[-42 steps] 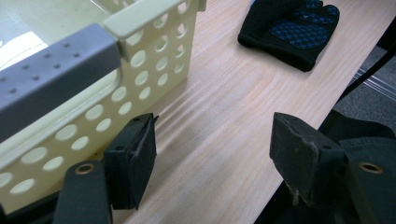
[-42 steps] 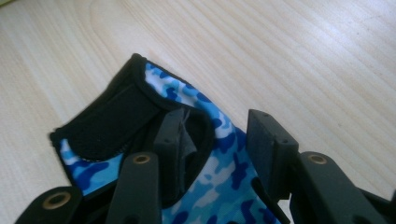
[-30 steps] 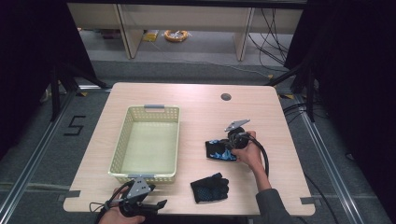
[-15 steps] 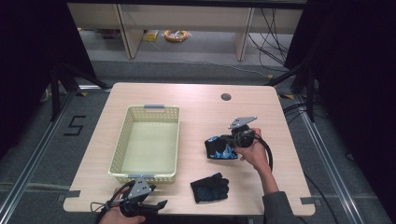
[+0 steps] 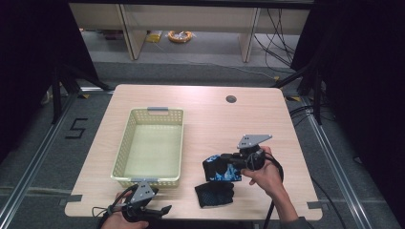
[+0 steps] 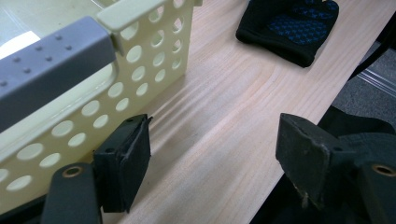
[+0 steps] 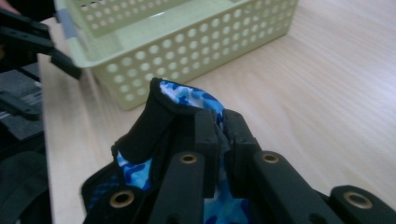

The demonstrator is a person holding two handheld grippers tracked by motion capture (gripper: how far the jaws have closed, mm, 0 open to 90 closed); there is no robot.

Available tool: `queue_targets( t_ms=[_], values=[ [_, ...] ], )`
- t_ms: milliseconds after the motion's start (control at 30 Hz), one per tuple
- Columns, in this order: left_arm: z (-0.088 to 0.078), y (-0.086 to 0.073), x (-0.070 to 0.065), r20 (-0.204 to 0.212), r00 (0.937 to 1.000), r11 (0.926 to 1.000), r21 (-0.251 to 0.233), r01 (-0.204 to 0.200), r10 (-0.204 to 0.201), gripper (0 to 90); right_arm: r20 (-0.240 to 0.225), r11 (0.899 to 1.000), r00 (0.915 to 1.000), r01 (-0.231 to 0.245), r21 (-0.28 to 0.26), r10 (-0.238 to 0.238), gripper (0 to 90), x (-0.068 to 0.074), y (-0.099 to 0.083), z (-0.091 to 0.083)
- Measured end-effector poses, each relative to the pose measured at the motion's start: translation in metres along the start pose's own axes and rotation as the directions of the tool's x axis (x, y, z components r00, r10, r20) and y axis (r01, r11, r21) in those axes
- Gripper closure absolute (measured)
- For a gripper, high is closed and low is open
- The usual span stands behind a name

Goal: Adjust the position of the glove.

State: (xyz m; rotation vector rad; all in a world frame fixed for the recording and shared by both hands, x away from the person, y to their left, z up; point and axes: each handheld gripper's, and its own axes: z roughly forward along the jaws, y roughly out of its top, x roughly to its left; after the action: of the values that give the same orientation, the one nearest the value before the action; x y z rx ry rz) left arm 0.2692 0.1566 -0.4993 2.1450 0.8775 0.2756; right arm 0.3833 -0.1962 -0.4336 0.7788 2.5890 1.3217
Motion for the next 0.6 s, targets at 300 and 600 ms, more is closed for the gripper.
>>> queue_targets(
  t_ms=[300, 600],
  values=[
    [-0.001, 0.0, 0.001, -0.003, 0.9998, 0.9998, 0.003, -0.021, 0.021, 24.4, -0.095, 1.0, 0.9955, 0.003, 0.02, -0.001, 86.2, 0.026, -0.012, 0.006],
    [0.0, 0.0, -0.001, 0.008, 1.0, 0.9999, -0.01, -0.005, 0.005, 24.5, -0.113, 0.997, 0.9933, -0.019, 0.07, 0.027, 86.2, 0.035, -0.031, 0.014]
  ],
)
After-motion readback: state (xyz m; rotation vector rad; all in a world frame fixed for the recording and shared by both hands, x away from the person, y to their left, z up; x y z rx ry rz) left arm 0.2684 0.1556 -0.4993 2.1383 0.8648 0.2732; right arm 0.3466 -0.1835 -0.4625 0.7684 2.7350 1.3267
